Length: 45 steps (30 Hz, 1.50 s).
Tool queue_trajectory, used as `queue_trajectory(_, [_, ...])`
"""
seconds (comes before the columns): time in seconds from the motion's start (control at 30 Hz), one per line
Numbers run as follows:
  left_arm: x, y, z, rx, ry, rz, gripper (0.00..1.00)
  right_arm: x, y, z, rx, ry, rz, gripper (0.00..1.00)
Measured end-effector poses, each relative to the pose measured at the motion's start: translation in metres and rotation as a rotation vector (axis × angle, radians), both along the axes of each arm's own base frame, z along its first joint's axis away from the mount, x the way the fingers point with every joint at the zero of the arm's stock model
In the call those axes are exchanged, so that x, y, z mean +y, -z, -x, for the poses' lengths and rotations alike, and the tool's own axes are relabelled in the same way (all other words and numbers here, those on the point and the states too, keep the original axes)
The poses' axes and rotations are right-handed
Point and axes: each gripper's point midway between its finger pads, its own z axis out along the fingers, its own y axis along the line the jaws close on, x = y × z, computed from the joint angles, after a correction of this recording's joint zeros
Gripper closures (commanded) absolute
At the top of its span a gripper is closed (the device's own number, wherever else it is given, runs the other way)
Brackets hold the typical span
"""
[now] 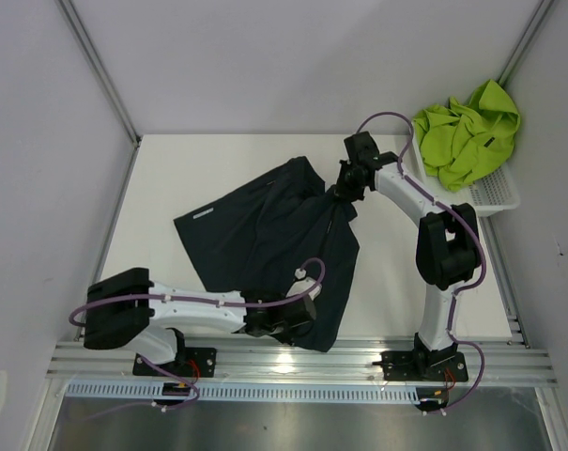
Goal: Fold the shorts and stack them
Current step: Flatten the shorts out
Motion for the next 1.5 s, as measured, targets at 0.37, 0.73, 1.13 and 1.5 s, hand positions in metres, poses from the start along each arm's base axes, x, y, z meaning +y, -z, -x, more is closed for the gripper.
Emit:
queue_trajectory(0.37, [0.004,-0.075,-0.007,-0.071,-0.009,0.124,0.67,-0.015,-0.024,-0.013,-0.035,0.049,0.025,1.0])
queue_trajectory(0.73, [-0.015,-0.049,0.001,-0.03,0.03,0.106,0.25,-0.018,-0.017,-0.006,-0.014,0.061,0.031,1.0])
queue_trajectory(1.13, [-0.029,-0.036,0.031,0.075,0.07,0.304,0.23,-0.018,-0.007,-0.004,-0.006,0.075,0.021,1.0])
queue_trajectory(1.5, [-0.038,-0.047,0.037,0.144,-0.035,0.492,0.19,-0.013,0.0,-0.005,-0.019,0.104,-0.026,1.0])
